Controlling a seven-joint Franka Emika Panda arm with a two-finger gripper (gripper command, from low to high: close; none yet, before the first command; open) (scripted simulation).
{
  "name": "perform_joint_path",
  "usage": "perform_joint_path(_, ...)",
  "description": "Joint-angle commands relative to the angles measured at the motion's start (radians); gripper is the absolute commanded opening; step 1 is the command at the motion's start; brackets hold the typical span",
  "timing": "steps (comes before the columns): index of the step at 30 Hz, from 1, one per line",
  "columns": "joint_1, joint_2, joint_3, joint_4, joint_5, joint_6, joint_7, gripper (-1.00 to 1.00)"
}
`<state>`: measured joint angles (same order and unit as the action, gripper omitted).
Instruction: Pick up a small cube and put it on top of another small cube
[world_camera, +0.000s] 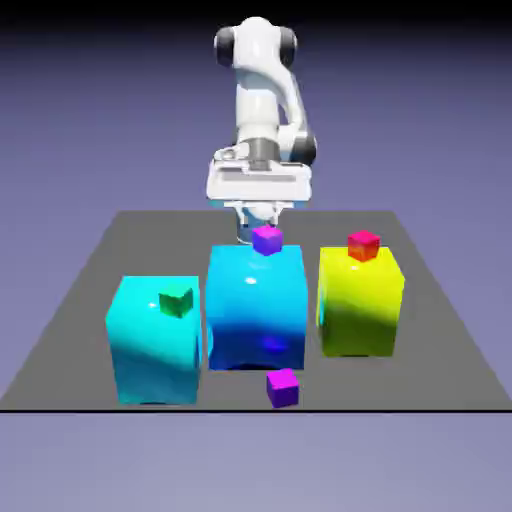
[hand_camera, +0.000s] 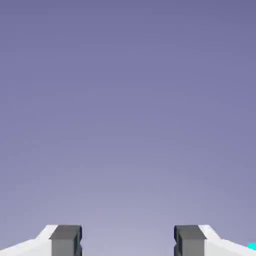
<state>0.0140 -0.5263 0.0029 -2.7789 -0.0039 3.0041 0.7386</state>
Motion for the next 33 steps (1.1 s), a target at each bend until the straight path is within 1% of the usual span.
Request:
perform_joint_path(1,0.002,0.036,0.002,0.026,-0.003,-0.027,-0.002,0.00)
perform_joint_path(26,0.043,0.942,0.062,0.669,-0.085,-0.710,-0.052,0.00)
perform_joint_path(28,0.043,0.957,0.063,0.680,-0.086,-0.720,-0.053,0.00)
perform_joint_path(32,0.049,1.085,0.049,0.660,-0.104,-0.572,-0.039,0.00)
perform_joint_path(33,0.049,1.085,0.049,0.660,-0.104,-0.572,-0.039,-1.00)
